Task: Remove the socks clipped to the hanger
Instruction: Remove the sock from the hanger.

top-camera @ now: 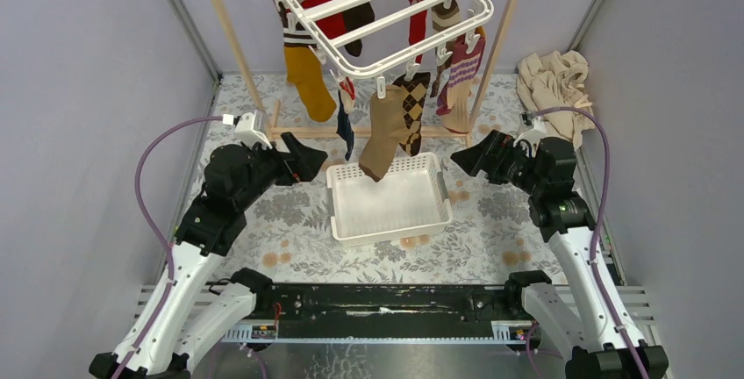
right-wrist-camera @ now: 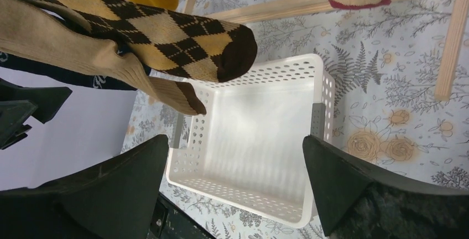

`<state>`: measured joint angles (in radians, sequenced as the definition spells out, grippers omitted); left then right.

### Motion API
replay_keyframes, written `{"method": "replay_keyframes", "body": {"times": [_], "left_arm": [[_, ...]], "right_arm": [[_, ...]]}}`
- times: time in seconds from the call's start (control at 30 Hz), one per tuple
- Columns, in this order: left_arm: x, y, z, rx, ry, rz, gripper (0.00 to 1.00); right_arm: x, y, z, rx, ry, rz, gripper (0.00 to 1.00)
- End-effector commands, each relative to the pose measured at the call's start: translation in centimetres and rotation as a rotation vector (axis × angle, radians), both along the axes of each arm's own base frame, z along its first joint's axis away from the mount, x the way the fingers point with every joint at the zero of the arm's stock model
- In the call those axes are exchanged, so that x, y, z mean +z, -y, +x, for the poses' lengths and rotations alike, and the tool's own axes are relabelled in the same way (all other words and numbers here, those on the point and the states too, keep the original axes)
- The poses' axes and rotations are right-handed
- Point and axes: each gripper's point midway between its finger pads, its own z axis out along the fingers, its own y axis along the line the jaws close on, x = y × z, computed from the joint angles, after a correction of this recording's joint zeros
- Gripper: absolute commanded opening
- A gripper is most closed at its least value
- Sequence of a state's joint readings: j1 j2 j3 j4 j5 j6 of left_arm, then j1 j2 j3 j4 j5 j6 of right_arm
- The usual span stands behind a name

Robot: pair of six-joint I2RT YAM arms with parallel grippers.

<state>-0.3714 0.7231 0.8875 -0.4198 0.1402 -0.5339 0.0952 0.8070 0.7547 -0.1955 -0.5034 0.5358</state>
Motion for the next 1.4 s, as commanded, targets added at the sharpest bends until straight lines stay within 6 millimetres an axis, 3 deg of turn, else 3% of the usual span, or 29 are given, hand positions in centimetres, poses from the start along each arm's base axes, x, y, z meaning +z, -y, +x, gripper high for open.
{"method": "replay_keyframes", "body": {"times": [0.0,0.13,0.27,0.5,0.6,0.77,0.97,1.17,1.37], "left_arm": [[1.5,-0.8,0.6,0.071,0.013,-0.023,0.98],[-0.3,-0.2,0.9,0.047,-0.094,0.018,0.98],[-1.0,0.7,0.6,0.007,-0.095,-0.026,0.98],[-0.4,2.8,0.3,-0.091,-0.062,-0.122,0.98],[1.3,3.7,-0.5,-0.153,0.009,-0.197,0.99],[2.6,3.2,-1.1,-0.122,0.048,-0.267,0.99],[3.8,3.5,-1.5,-0.16,0.125,-0.312,0.99],[3.4,3.2,-0.4,-0.125,0.164,-0.291,0.99],[4.5,2.6,0.2,-0.081,0.27,-0.298,0.99]], "right_arm": [[1.2,-0.4,0.4,0.006,0.058,0.06,1.0],[0.2,-1.0,0.1,0.039,0.04,0.08,1.0],[-0.8,-1.2,-0.1,0.045,0.014,0.097,1.0],[-2.0,-2.4,-0.9,0.121,-0.04,0.158,1.0],[-2.8,-2.8,-1.3,0.144,-0.081,0.172,1.0],[-3.8,-2.9,-1.7,0.159,-0.102,0.174,1.0],[-2.6,-2.7,-1.5,0.151,-0.039,0.159,1.0],[-1.0,-2.4,-1.1,0.132,0.021,0.143,0.98],[0.9,-3.0,-0.8,0.126,0.075,0.18,0.93]]}}
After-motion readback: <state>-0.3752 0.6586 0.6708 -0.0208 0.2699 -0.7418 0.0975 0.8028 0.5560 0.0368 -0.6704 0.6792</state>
